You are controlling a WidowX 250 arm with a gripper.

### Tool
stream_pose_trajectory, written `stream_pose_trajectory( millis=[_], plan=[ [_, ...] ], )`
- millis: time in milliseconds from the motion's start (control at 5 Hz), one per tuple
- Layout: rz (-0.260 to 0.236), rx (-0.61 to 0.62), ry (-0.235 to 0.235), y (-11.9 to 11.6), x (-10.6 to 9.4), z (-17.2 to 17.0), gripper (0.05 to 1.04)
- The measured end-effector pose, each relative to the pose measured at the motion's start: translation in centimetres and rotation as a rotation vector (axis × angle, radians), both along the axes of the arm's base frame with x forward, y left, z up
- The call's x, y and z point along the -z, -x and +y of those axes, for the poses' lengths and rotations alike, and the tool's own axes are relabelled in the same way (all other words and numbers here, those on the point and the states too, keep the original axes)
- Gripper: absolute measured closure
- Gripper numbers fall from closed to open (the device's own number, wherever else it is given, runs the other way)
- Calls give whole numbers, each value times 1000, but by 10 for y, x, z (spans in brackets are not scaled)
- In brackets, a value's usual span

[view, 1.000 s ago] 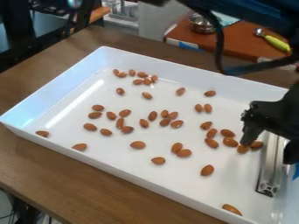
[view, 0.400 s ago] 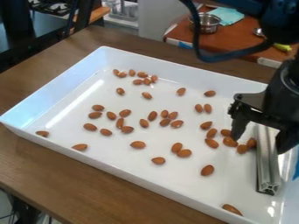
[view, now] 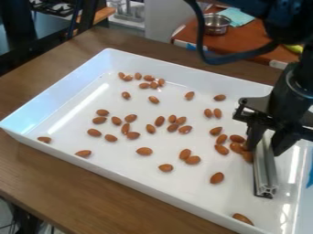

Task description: Sweep into pile

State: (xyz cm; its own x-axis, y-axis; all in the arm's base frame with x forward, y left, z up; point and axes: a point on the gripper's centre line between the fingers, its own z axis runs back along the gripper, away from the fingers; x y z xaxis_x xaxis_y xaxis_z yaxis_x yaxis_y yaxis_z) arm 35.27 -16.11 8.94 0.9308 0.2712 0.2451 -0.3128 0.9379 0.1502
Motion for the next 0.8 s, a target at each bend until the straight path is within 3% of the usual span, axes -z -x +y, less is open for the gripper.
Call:
stream_pose_trajectory(
  millis=[400, 800],
  plan=[
    [16, -18, 34, 8, 3, 9, 732],
    [44, 68, 38, 8, 3, 34, 733]
  ],
)
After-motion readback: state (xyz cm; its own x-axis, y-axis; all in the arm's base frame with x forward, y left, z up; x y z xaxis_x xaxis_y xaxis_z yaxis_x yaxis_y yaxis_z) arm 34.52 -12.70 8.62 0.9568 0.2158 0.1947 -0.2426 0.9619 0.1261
